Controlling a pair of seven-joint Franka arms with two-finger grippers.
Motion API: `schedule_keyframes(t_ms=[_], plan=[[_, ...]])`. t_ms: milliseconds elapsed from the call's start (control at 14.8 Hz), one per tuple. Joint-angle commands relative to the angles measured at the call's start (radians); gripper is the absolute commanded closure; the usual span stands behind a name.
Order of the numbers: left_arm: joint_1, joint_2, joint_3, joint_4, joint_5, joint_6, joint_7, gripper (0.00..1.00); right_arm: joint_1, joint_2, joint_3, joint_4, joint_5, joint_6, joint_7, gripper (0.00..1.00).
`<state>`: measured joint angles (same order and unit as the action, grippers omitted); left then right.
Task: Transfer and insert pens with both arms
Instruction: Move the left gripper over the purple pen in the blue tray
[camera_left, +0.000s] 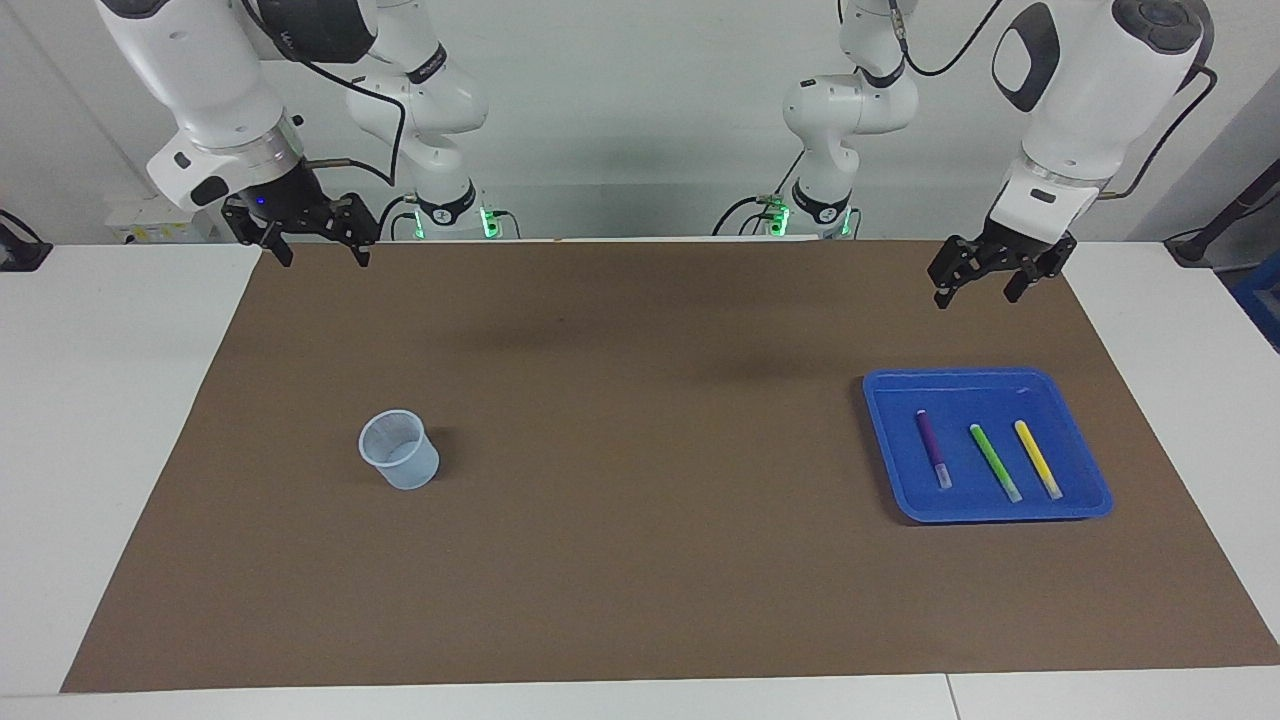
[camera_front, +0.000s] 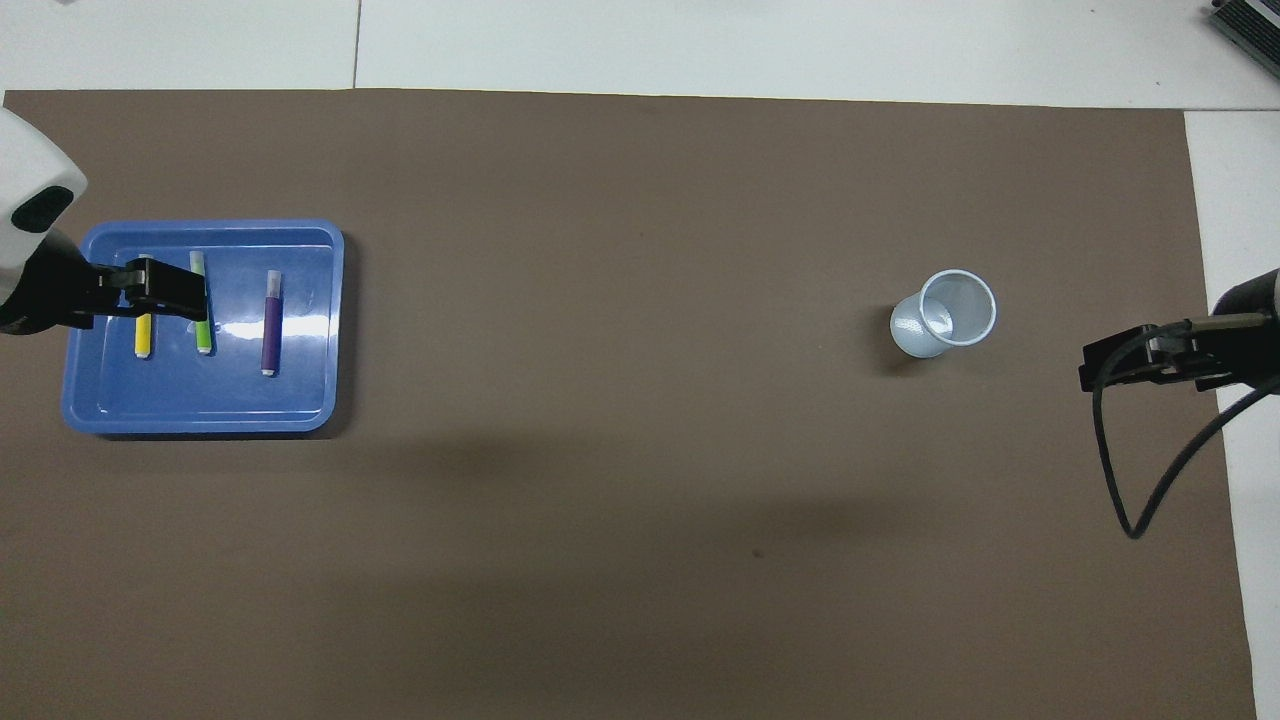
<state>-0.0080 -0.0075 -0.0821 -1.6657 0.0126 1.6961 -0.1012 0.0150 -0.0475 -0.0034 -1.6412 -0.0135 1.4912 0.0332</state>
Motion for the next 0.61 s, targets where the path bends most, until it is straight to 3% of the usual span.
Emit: schedule_keyframes(t_ms=[0, 539], plan=[[-0.01, 0.009, 0.007, 0.006, -0.003, 0.01, -0.009, 0.0, -0.015, -0.021, 0.003, -0.02, 0.013, -0.005, -0.024, 0.0], [-0.006, 0.006, 0.007, 0.001, -0.003, 0.016, -0.003, 0.0, -0.013, -0.023, 0.003, -0.022, 0.013, -0.008, -0.024, 0.0]])
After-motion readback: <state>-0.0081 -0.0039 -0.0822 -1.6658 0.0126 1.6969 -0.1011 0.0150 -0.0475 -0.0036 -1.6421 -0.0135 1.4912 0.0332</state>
